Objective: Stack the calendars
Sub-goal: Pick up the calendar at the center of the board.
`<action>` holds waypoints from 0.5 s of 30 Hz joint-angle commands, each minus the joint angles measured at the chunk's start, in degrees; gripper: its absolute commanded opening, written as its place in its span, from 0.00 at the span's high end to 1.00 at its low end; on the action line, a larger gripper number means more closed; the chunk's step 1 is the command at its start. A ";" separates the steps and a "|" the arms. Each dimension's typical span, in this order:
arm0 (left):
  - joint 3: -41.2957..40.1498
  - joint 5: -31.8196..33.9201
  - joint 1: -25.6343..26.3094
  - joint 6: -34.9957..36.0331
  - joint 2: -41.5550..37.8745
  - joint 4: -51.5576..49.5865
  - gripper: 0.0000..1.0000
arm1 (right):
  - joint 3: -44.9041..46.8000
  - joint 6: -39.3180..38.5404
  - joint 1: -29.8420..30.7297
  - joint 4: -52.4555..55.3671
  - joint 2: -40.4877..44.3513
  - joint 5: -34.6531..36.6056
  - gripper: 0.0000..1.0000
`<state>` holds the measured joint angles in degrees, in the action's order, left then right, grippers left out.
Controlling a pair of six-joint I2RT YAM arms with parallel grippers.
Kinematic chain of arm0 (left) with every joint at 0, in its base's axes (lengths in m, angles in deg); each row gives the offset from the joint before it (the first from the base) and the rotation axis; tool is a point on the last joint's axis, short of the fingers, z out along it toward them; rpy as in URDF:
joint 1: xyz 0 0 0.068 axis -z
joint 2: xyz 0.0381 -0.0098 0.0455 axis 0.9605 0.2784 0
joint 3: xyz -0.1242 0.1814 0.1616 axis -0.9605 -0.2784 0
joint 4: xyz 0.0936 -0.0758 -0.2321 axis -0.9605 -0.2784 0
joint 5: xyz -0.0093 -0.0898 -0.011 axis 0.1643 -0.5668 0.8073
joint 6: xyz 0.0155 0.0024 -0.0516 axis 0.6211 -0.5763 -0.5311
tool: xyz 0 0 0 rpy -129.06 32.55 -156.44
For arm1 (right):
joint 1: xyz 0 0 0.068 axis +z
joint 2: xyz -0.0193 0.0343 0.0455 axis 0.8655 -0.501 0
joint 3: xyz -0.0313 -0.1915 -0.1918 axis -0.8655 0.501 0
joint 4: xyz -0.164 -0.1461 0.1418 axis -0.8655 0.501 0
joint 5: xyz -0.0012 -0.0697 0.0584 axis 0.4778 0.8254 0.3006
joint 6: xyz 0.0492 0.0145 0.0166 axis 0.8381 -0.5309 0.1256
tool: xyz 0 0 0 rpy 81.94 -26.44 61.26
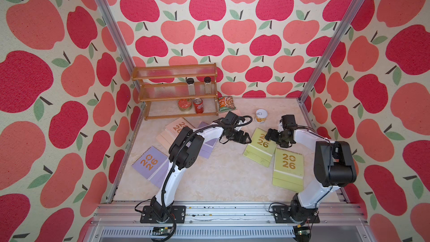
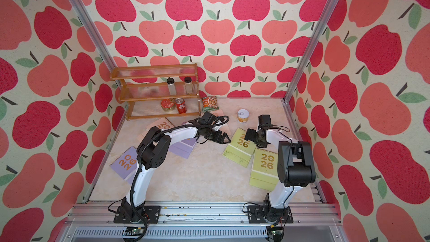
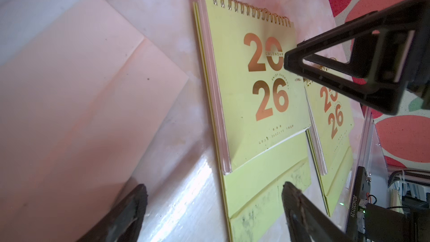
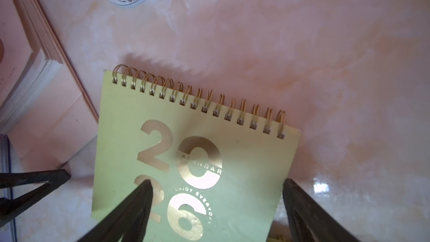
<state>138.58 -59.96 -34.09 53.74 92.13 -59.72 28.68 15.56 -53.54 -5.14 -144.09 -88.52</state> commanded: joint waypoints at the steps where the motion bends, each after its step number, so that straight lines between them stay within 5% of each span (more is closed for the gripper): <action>1: 1.70 -1.60 0.15 -1.26 2.14 -1.72 0.12 | 1.32 2.23 0.72 1.87 -0.10 0.83 0.11; 15: 8.09 -4.13 0.99 -0.07 6.96 -4.82 0.13 | 0.15 3.41 0.68 0.02 -3.48 -1.40 0.12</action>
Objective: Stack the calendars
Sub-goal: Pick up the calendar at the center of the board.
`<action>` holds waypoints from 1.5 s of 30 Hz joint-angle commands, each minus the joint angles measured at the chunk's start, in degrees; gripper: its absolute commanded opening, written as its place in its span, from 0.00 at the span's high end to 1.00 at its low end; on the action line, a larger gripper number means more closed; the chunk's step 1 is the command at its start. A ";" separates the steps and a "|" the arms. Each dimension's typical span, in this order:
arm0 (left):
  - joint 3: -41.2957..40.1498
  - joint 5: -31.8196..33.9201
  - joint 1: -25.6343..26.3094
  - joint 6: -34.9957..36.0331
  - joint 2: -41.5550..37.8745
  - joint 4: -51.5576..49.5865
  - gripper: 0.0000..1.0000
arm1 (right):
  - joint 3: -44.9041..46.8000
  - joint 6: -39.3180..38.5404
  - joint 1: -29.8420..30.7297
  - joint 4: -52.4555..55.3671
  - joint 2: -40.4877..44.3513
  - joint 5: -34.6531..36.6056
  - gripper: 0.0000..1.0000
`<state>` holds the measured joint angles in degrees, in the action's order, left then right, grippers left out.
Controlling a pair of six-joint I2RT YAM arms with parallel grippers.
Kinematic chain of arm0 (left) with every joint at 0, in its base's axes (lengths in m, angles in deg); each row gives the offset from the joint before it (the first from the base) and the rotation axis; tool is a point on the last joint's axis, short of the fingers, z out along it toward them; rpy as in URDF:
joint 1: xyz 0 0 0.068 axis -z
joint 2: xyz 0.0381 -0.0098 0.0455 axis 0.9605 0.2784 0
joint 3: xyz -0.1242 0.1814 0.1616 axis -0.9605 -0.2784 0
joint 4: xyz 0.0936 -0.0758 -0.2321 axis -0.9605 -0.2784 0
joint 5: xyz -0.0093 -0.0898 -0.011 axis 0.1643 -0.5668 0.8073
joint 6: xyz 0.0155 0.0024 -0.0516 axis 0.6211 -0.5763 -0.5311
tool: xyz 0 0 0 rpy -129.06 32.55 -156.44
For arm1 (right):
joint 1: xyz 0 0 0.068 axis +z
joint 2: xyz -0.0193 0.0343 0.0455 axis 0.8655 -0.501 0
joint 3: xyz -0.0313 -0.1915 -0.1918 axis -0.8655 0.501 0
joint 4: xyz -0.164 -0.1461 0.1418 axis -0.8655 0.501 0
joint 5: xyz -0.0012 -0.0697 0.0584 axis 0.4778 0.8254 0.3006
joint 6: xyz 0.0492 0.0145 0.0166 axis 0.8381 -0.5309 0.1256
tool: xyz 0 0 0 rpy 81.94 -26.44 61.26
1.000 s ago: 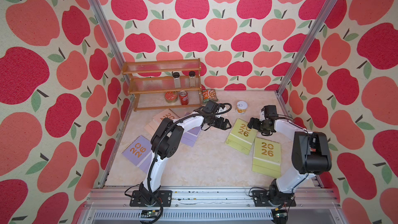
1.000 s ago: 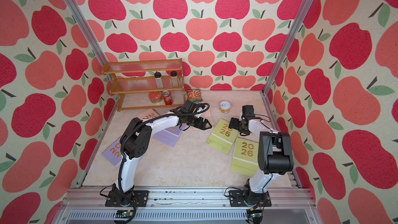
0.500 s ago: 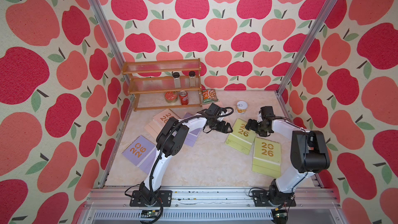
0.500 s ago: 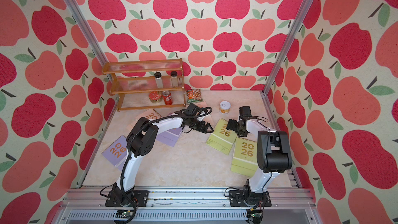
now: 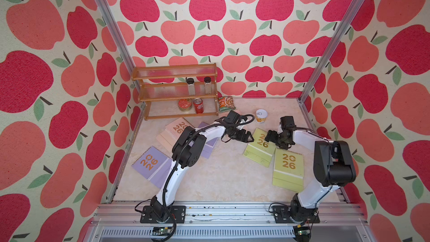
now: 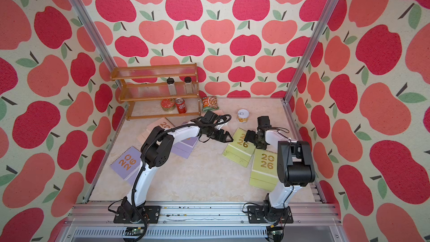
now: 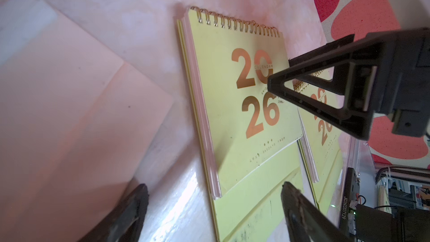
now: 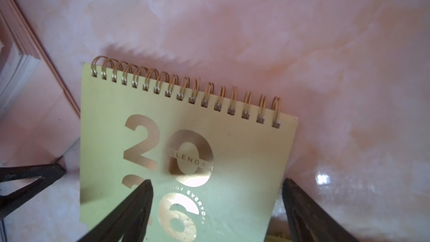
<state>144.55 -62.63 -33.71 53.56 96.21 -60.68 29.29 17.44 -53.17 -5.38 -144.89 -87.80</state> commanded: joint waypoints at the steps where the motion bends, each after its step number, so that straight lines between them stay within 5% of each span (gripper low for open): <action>1: 3.18 -2.07 0.70 0.05 3.61 -4.43 0.13 | -0.63 1.64 0.33 0.03 -2.85 -2.55 0.12; 15: 9.82 -8.24 1.89 0.72 9.14 -9.54 0.17 | 0.55 3.28 0.44 -3.61 -2.73 -8.38 0.16; 29: 3.21 -11.48 -0.39 -4.54 -0.03 0.27 0.19 | 2.99 5.55 1.27 -9.04 -0.76 -15.56 0.20; 45: -0.64 -11.43 -1.75 -7.34 1.97 3.02 0.25 | 6.88 9.20 1.90 -14.37 6.60 -22.87 0.24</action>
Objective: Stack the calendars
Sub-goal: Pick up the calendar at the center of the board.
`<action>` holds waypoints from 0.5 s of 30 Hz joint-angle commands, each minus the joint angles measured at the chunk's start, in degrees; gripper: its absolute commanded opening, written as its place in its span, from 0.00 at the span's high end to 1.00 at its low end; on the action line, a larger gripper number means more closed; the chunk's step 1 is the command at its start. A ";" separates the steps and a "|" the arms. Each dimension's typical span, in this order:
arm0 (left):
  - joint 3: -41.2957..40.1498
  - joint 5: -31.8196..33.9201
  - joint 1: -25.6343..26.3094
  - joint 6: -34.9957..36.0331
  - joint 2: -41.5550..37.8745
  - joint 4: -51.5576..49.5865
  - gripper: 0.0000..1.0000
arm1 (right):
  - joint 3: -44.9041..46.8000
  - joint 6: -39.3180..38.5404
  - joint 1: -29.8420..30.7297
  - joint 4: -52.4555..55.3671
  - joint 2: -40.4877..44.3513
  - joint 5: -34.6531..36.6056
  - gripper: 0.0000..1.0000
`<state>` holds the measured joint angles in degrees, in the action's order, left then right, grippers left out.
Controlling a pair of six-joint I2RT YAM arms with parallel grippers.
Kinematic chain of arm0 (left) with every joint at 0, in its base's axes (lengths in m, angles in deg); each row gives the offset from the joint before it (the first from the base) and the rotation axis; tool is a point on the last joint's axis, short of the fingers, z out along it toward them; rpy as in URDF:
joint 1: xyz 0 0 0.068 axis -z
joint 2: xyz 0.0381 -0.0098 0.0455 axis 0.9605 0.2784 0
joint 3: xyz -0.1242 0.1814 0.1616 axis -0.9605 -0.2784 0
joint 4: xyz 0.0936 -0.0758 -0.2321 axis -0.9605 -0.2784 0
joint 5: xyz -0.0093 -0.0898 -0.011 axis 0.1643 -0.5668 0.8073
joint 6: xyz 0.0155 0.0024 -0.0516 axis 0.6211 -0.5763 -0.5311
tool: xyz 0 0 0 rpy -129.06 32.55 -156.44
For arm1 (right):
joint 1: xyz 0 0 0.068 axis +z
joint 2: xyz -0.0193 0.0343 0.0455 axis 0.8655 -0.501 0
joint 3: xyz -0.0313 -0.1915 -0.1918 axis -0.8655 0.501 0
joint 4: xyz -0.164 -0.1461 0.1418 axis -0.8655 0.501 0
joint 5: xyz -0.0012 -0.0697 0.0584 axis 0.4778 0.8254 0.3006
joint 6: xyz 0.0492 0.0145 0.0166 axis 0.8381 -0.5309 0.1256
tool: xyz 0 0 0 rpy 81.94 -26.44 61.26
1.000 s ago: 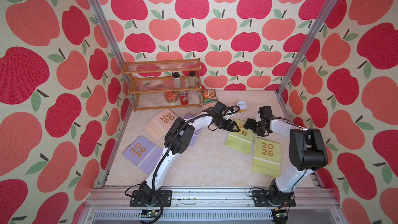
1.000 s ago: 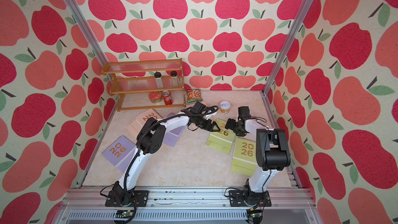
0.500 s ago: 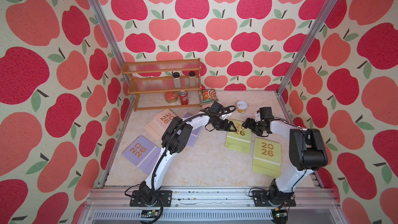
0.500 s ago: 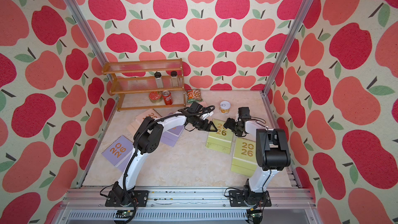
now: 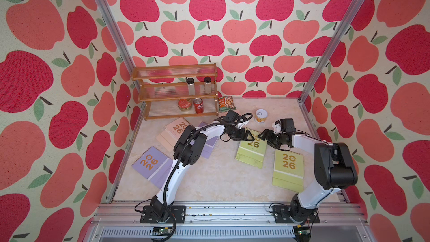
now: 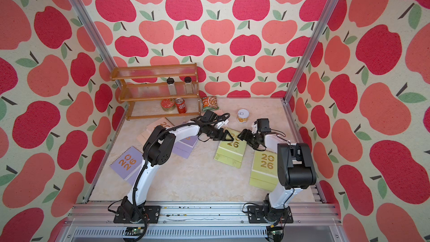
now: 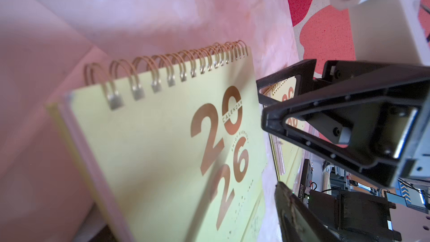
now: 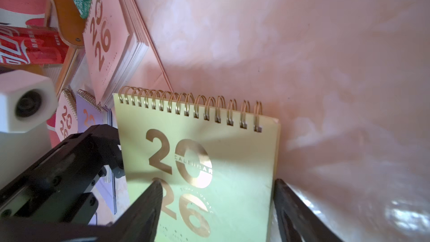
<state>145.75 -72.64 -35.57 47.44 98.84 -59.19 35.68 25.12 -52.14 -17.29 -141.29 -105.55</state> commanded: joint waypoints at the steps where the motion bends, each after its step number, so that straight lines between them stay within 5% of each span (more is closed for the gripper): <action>1: -2.19 -1.91 0.02 -1.35 -1.05 2.13 0.30 | 0.56 1.34 0.88 -2.18 3.37 -5.02 0.24; 6: -2.63 -3.08 -0.40 -0.50 -3.35 1.65 0.49 | 1.02 0.86 0.96 -1.71 3.82 -4.48 0.24; 11: -2.85 -4.97 -0.84 0.65 -4.71 -0.42 0.84 | 1.13 0.95 1.03 -2.61 3.64 -4.92 0.24; 15: -3.41 -5.57 -0.92 0.60 -5.91 -1.22 0.99 | 1.02 0.87 1.41 -3.19 3.85 -5.26 0.24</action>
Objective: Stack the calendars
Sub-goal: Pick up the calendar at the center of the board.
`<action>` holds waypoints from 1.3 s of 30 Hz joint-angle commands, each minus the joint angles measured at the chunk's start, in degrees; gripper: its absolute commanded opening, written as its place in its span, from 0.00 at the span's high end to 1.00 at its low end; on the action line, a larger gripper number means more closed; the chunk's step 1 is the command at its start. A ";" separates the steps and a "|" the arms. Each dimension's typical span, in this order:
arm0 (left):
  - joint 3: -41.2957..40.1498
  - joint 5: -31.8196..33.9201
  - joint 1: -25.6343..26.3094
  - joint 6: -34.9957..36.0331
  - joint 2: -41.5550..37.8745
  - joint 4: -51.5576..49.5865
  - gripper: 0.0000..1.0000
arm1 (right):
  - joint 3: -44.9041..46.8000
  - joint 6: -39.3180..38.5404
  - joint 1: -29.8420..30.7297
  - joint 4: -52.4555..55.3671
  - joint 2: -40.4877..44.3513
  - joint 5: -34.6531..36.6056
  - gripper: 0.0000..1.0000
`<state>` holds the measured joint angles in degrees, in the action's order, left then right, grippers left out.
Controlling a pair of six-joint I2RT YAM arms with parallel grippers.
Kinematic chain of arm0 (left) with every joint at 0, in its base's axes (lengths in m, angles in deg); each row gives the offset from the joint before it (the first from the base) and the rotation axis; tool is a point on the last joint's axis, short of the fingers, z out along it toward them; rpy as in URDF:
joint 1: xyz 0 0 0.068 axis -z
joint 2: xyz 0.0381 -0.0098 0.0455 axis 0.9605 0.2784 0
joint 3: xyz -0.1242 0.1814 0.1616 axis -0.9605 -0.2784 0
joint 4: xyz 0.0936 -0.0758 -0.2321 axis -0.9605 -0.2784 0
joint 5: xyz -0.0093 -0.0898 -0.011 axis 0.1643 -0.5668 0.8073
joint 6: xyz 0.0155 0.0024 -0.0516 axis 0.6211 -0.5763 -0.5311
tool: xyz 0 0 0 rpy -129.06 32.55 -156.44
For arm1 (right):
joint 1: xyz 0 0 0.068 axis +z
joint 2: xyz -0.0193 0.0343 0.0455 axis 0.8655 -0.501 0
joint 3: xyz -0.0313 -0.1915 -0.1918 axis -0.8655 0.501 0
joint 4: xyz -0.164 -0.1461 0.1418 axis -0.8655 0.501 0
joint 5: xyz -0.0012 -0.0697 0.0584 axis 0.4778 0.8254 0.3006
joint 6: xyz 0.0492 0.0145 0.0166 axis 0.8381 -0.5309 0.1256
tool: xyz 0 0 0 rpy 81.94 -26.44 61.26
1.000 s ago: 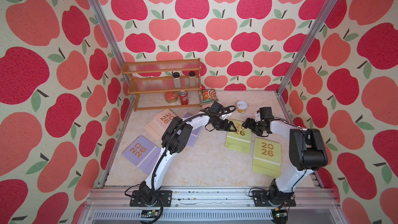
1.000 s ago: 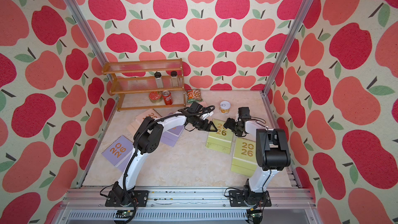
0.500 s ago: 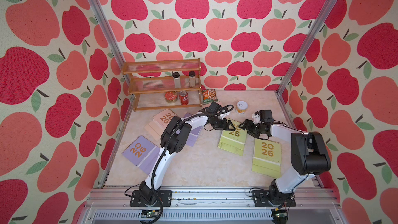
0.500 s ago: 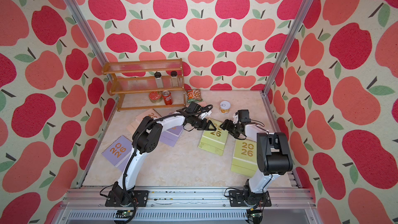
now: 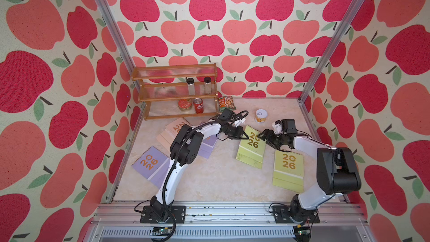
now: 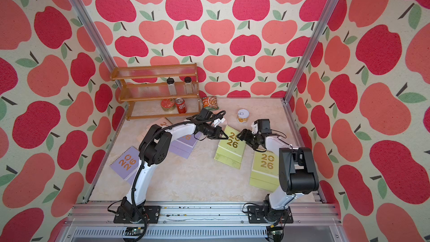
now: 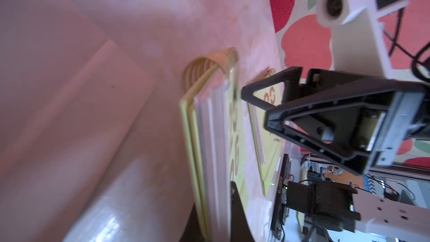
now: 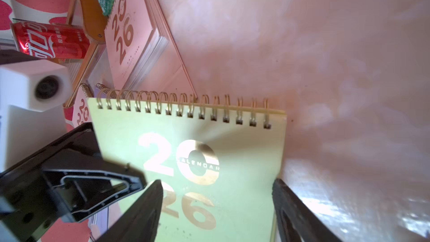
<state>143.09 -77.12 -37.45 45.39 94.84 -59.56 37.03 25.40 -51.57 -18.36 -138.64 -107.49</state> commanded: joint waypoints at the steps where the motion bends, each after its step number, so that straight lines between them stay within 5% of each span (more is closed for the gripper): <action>1: -0.97 -1.29 0.84 2.65 -2.33 -1.08 1.00 | -0.39 0.49 0.87 -2.19 1.41 -3.41 0.24; 13: -13.78 -3.40 -6.30 0.91 -17.81 2.60 1.00 | -1.25 -4.50 0.69 -1.34 6.41 -5.70 0.24; 18: -18.38 -5.23 -8.78 1.02 -25.22 3.64 1.00 | -0.17 -7.01 1.06 -4.99 8.19 -14.09 0.24; 26: -24.61 -9.96 -10.76 -0.60 -31.31 8.76 1.00 | 7.70 3.74 2.37 -29.20 11.09 -27.82 0.26; 39: -30.27 -13.09 -11.97 -4.28 -37.38 17.06 1.00 | 9.12 9.48 11.73 -41.46 8.18 -28.79 0.37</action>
<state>113.45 -87.00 -49.58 42.00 60.35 -47.13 44.79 31.15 -41.02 -53.35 -129.44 -134.62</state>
